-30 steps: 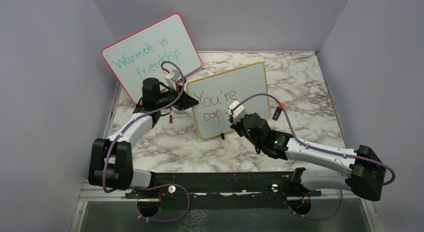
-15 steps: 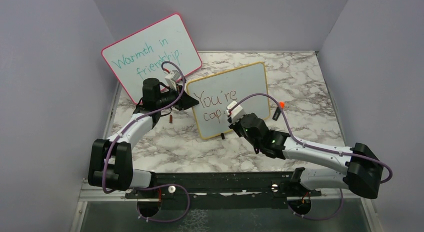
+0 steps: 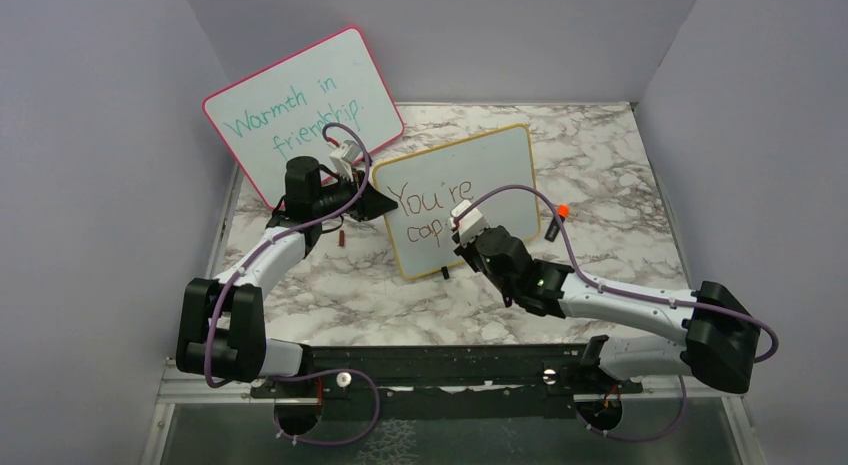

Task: Write a sentence on the whiteboard

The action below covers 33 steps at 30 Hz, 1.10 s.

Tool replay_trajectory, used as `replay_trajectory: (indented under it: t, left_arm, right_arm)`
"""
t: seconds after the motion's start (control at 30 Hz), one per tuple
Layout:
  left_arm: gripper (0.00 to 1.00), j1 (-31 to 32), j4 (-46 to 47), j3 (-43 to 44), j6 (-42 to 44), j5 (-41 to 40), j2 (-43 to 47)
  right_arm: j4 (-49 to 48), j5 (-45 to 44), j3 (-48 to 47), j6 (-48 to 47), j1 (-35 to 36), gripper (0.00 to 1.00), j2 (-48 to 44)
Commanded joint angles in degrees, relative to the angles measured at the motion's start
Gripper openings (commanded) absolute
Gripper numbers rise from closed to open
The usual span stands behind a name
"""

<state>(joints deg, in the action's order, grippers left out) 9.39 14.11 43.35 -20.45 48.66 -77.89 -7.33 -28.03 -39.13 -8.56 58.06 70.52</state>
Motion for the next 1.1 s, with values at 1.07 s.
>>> replay_trajectory:
  t: [1.07]
  left_arm:
    - [0.0, 1.0, -3.4, -0.5, 2.2, -1.6, -0.7]
  right_arm:
    - [6.7, 4.5, -1.5, 2.1, -0.1, 0.01, -0.3]
